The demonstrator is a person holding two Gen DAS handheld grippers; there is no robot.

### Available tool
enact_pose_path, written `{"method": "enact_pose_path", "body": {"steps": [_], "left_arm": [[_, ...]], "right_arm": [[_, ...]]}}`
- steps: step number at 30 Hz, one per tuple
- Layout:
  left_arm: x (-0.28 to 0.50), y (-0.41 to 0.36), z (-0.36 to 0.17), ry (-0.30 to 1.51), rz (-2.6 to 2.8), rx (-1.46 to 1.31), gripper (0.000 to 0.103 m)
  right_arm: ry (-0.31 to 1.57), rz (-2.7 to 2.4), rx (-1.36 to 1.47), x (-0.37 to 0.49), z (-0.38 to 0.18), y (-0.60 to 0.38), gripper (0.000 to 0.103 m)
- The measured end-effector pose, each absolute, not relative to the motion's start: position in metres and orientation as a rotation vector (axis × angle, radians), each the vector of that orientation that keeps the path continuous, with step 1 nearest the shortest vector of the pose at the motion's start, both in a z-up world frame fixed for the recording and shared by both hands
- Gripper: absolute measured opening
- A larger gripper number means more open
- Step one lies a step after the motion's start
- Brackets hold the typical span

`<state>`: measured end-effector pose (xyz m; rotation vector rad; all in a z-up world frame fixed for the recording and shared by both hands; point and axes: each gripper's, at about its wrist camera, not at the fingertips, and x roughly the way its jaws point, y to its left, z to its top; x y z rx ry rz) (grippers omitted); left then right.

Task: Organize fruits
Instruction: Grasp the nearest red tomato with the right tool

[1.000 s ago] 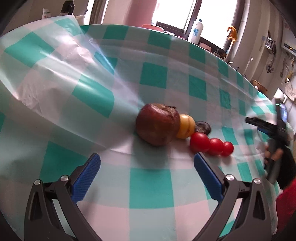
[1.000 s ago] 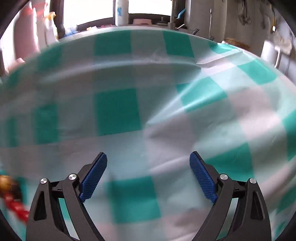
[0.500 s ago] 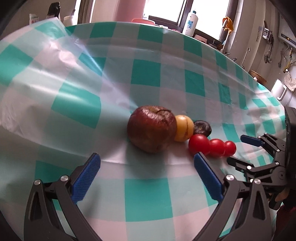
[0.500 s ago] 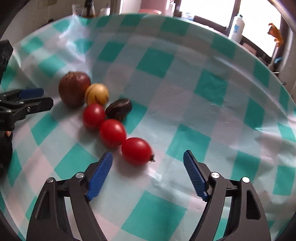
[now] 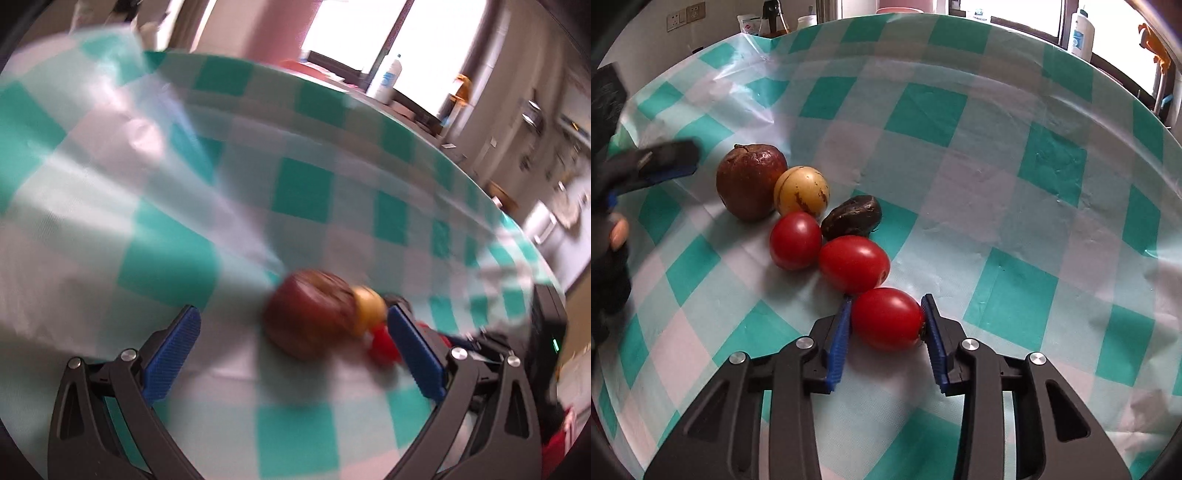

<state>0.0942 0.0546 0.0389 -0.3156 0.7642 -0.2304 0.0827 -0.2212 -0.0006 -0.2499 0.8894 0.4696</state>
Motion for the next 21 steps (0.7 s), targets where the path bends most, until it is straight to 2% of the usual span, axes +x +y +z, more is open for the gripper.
{"method": "enact_pose_path", "body": {"steps": [5, 10, 16, 21], "left_arm": [[0.113, 0.068, 0.025, 0.79, -0.247, -0.347, 0.101], [0.097, 0.07, 0.044, 0.684, -0.296, -0.323, 0.101], [0.09, 0.115, 0.052, 0.631, -0.284, -0.499, 0.098], [0.064, 0.078, 0.062, 0.635, -0.311, -0.384, 0.098]], "right_arm": [[0.888, 0.466, -0.254, 0.082, 0.002, -0.215, 0.037], [0.89, 0.462, -0.257, 0.081, 0.0, -0.21, 0.037], [0.888, 0.458, -0.262, 0.081, -0.001, -0.205, 0.037], [0.889, 0.458, -0.259, 0.083, -0.003, -0.203, 0.037]]}}
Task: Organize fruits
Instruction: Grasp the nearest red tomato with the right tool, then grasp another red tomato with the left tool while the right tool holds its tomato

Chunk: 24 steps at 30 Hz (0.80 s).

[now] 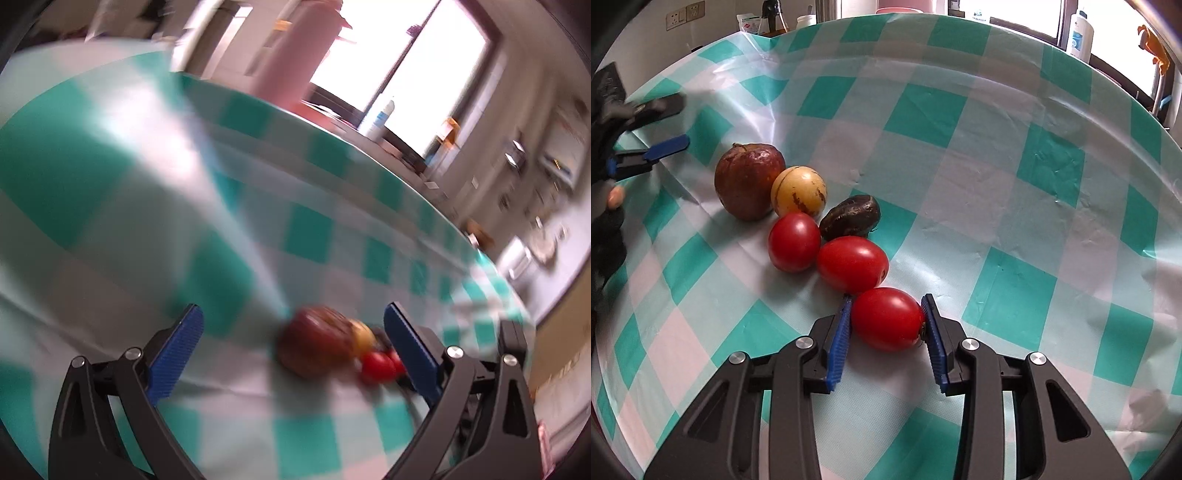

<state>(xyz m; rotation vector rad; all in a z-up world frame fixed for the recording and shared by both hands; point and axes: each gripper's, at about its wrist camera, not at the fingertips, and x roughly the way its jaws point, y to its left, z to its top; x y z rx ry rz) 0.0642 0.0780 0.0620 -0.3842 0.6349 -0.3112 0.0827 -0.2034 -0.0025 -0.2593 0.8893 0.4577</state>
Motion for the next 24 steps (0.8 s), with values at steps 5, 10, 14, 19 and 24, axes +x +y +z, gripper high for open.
{"method": "enact_pose_path", "body": {"steps": [5, 10, 14, 19, 24], "left_arm": [[0.041, 0.048, 0.063, 0.633, -0.242, -0.258, 0.101], [0.028, 0.046, 0.051, 0.656, -0.186, -0.214, 0.101], [0.031, 0.043, 0.04, 0.71, -0.188, -0.174, 0.101], [0.03, 0.016, 0.038, 0.733, -0.225, -0.046, 0.101], [0.027, -0.025, 0.04, 0.747, -0.341, -0.014, 0.097]], "right_arm": [[0.893, 0.451, -0.247, 0.084, -0.003, -0.204, 0.037], [0.89, 0.415, -0.168, 0.076, -0.001, -0.214, 0.037], [0.867, 0.349, -0.122, 0.055, 0.009, -0.222, 0.037], [0.833, 0.301, 0.028, 0.023, 0.018, -0.239, 0.037], [0.803, 0.226, 0.117, 0.007, 0.015, -0.257, 0.037]]}}
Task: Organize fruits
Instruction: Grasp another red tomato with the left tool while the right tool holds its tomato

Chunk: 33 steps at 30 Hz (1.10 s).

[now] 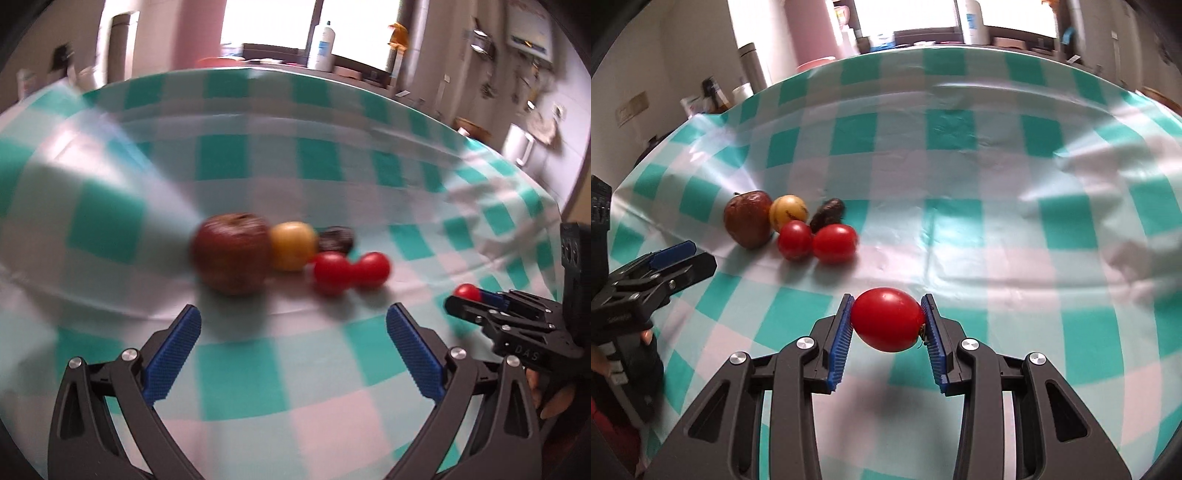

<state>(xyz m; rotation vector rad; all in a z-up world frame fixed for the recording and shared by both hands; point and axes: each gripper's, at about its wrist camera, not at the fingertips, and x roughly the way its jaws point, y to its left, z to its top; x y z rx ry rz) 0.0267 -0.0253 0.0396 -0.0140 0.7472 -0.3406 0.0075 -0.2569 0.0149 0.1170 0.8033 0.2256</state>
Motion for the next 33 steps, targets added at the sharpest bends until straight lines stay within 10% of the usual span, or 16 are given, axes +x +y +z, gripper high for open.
{"method": "enact_pose_path", "body": {"steps": [24, 33], "left_arm": [[0.096, -0.083, 0.005, 0.911, -0.285, 0.003, 0.038], [0.058, -0.052, 0.021, 0.825, -0.273, -0.113, 0.037]], "right_arm": [[0.804, 0.228, 0.254, 0.013, 0.008, -0.277, 0.037], [0.796, 0.244, 0.292, 0.011, 0.006, -0.283, 0.037]]}}
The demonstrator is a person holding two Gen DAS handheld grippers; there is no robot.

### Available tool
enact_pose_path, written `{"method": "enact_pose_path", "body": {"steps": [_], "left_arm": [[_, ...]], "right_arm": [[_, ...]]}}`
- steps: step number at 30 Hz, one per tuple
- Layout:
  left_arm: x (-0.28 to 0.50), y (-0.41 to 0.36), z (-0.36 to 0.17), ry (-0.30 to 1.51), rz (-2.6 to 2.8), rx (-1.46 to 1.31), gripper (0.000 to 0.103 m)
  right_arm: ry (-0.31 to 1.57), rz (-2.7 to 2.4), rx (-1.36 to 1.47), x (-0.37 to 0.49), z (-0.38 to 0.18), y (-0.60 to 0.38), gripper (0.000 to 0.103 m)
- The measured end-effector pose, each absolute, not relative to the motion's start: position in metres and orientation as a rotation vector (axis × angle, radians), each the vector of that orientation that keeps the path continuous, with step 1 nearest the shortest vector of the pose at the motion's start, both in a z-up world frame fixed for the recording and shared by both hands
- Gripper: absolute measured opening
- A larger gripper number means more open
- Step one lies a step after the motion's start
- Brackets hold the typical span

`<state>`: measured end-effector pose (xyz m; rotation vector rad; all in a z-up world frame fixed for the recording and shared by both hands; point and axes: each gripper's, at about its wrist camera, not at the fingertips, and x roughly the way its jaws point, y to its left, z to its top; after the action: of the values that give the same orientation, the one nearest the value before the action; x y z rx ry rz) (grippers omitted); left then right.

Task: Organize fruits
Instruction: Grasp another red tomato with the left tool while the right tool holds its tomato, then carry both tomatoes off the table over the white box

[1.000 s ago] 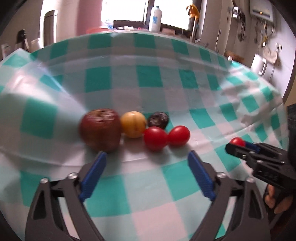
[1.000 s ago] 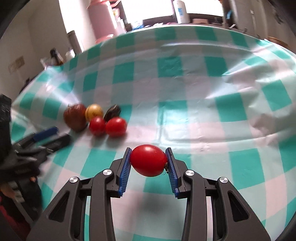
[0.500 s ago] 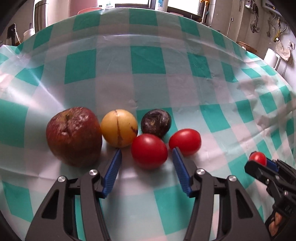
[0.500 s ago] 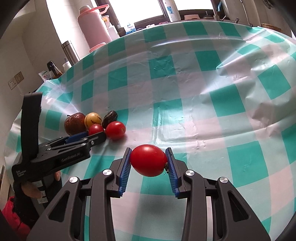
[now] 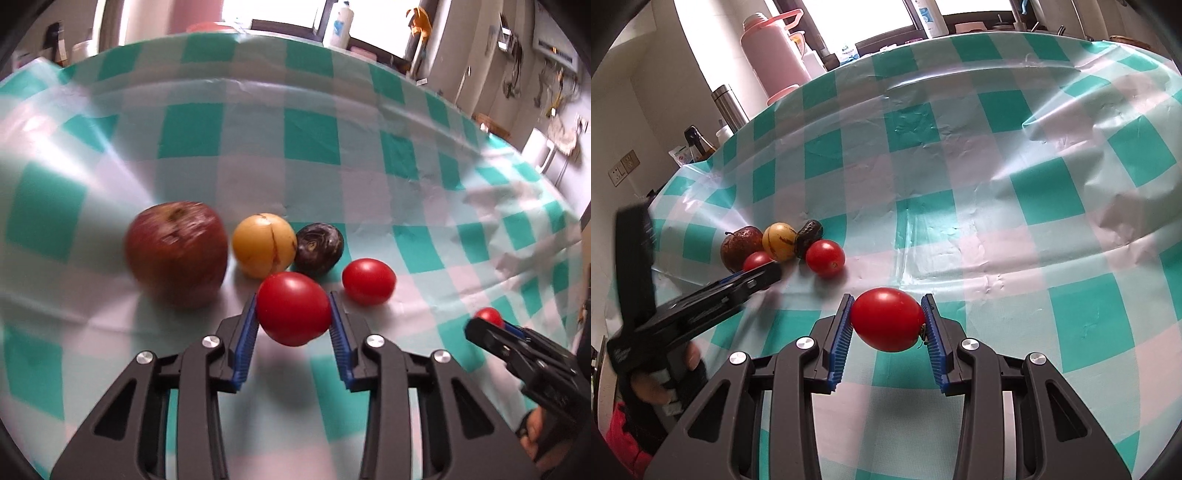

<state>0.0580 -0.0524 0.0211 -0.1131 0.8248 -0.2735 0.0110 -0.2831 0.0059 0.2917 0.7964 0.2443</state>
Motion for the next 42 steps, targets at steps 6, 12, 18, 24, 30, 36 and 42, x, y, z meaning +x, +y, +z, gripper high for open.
{"method": "enact_pose_path", "body": {"steps": [6, 12, 18, 24, 30, 36, 42], "left_arm": [[0.026, -0.035, 0.028, 0.762, -0.247, -0.157, 0.037], [0.016, -0.034, 0.035, 0.707, -0.265, -0.167, 0.037], [-0.01, -0.025, 0.041, 0.672, -0.288, -0.231, 0.037], [-0.055, -0.016, 0.051, 0.626, -0.3, -0.261, 0.037], [-0.096, -0.04, 0.066, 0.598, -0.374, -0.215, 0.037], [-0.134, -0.086, 0.072, 0.598, -0.486, -0.114, 0.037], [-0.166, -0.139, 0.068, 0.615, -0.607, -0.013, 0.037]], "right_arm": [[0.797, 0.254, 0.323, 0.012, 0.004, -0.288, 0.037], [0.779, 0.262, 0.368, 0.012, 0.005, -0.295, 0.037], [0.764, 0.265, 0.464, -0.008, 0.009, -0.307, 0.037], [0.699, 0.294, 0.426, -0.086, 0.025, -0.303, 0.037], [0.661, 0.272, 0.33, -0.154, 0.039, -0.316, 0.037], [0.637, 0.236, 0.279, -0.203, 0.039, -0.339, 0.037], [0.608, 0.209, 0.289, -0.247, 0.034, -0.368, 0.037]]}}
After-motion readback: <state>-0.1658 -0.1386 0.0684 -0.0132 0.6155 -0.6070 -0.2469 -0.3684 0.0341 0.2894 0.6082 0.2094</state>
